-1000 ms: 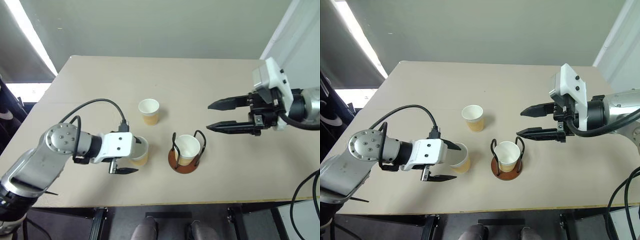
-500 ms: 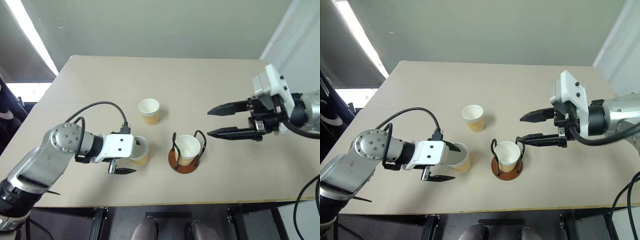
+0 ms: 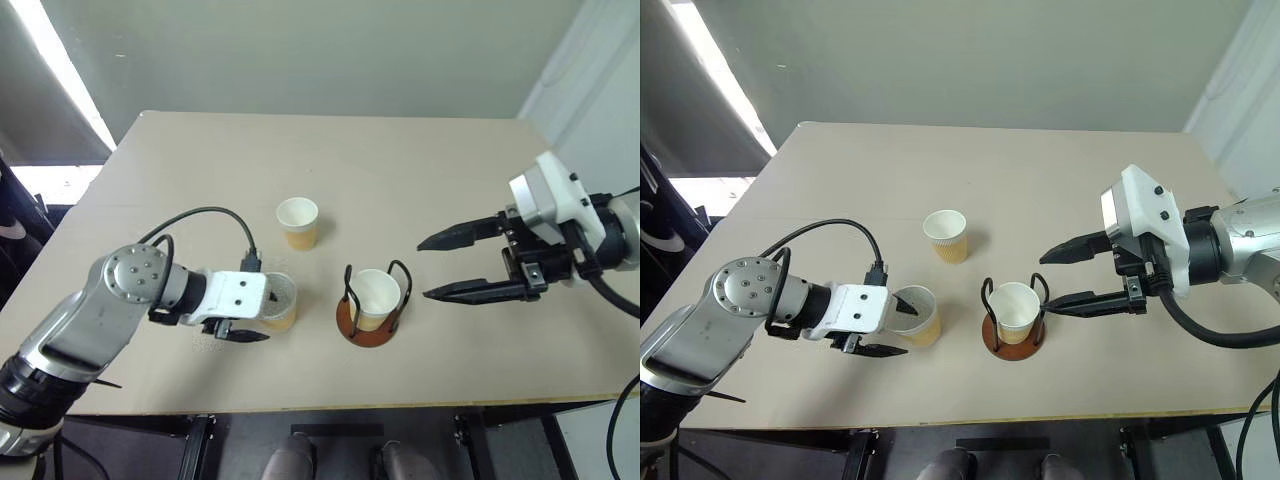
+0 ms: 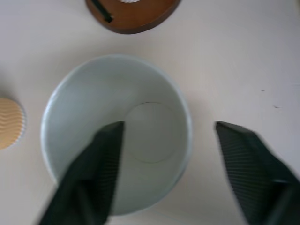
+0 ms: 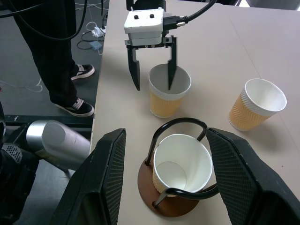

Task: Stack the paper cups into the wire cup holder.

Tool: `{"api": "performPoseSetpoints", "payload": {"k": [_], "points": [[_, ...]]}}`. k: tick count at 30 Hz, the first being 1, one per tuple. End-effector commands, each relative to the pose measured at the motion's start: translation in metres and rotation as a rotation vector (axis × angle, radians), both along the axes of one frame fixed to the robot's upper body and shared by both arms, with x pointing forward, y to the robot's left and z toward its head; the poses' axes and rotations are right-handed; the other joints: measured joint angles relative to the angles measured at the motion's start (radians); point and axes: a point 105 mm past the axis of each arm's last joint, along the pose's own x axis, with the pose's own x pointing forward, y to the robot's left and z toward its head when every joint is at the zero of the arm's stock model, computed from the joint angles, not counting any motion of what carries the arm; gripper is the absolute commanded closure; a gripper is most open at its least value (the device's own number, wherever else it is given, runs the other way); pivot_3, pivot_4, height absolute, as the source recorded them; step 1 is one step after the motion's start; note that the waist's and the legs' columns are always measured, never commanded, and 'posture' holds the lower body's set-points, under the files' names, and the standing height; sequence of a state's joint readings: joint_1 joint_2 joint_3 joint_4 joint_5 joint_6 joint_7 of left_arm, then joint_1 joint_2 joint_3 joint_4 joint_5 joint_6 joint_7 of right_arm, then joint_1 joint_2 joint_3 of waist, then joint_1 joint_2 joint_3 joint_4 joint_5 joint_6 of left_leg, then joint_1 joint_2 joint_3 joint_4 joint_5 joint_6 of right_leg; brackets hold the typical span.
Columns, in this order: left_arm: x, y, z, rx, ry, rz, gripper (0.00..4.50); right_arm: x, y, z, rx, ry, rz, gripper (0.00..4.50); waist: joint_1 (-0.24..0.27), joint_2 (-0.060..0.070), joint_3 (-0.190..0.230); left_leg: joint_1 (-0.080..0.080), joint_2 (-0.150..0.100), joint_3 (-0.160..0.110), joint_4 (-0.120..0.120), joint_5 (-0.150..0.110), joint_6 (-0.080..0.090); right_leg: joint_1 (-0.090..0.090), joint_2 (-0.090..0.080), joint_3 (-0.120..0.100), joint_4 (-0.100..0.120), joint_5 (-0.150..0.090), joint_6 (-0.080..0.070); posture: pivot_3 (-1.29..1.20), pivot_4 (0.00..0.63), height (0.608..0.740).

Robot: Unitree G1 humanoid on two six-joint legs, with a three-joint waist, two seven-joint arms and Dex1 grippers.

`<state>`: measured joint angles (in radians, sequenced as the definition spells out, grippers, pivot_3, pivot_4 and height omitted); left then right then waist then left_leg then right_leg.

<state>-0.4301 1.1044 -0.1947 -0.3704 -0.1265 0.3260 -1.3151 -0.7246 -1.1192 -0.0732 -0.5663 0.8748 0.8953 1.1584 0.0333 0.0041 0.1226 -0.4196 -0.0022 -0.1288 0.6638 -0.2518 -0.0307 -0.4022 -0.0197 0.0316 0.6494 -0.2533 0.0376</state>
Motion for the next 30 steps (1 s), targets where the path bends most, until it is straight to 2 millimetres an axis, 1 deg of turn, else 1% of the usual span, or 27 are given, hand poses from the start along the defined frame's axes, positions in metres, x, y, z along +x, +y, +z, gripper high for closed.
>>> {"api": "performPoseSetpoints", "payload": {"k": [1,5,6,11,15,18,19,25,30], "points": [[-0.002,-0.002,0.003,0.003,-0.005,-0.031,2.79,0.0,-0.002,0.006,-0.001,-0.037,-0.015,1.76,0.0,0.0,0.0,0.0,0.0,0.0,0.0,0.0,0.0,0.0,0.0,0.0,0.0,0.0,0.0,0.0,0.15,0.74],[-0.003,-0.004,0.004,0.002,0.005,-0.046,4.31,0.0,-0.002,0.005,0.001,-0.028,-0.018,1.76,0.0,0.0,0.0,0.0,0.0,0.0,0.0,0.0,0.0,0.0,0.0,0.0,0.0,0.0,0.0,0.0,0.15,0.74],[-0.004,-0.004,0.005,0.003,0.007,-0.05,4.46,0.0,-0.002,0.005,0.001,-0.026,-0.018,1.76,0.0,0.0,0.0,0.0,0.0,0.0,0.0,0.0,0.0,0.0,0.0,0.0,0.0,0.0,0.0,0.0,0.15,0.74],[-0.004,-0.006,0.011,-0.009,0.016,-0.06,4.46,0.001,-0.001,0.006,0.009,-0.033,-0.021,1.76,0.0,0.0,0.0,0.0,0.0,0.0,0.0,0.0,0.0,0.0,0.0,0.0,0.0,0.0,0.0,0.0,0.15,0.74],[0.0,-0.005,0.022,-0.023,0.0,-0.056,4.46,0.001,0.0,0.007,0.027,-0.053,-0.012,1.76,0.0,0.0,0.0,0.0,0.0,0.0,0.0,0.0,0.0,0.0,0.0,0.0,0.0,0.0,0.0,0.0,0.15,0.74],[0.002,-0.011,0.041,-0.125,0.011,-0.052,4.46,0.001,-0.001,0.006,0.039,-0.069,0.006,1.76,0.001,0.0,0.0,0.0,0.0,0.0,0.0,0.0,0.0,0.0,0.0,0.0,0.0,0.0,0.0,0.0,0.15,0.74],[0.002,-0.014,0.051,-0.159,0.007,-0.053,4.46,0.001,-0.002,0.005,0.034,-0.067,0.013,1.76,0.001,0.0,0.0,0.0,0.0,0.0,0.0,0.0,0.0,0.0,0.0,0.0,0.0,0.0,0.0,0.0,0.15,0.74],[0.007,-0.018,0.095,-0.279,-0.042,-0.047,4.46,0.002,-0.008,-0.001,-0.003,-0.059,0.019,1.76,0.001,0.0,0.0,0.0,0.0,0.0,0.001,0.0,0.0,0.0,0.0,0.0,0.0,0.0,0.0,0.0,0.15,0.74],[0.005,-0.027,0.123,-0.347,-0.057,-0.098,4.46,0.008,-0.013,-0.007,-0.024,-0.055,-0.013,1.76,0.001,0.0,0.0,0.0,0.0,0.0,0.001,0.0,0.0,0.0,0.0,0.0,0.0,0.0,0.0,0.0,0.15,0.74]]}}
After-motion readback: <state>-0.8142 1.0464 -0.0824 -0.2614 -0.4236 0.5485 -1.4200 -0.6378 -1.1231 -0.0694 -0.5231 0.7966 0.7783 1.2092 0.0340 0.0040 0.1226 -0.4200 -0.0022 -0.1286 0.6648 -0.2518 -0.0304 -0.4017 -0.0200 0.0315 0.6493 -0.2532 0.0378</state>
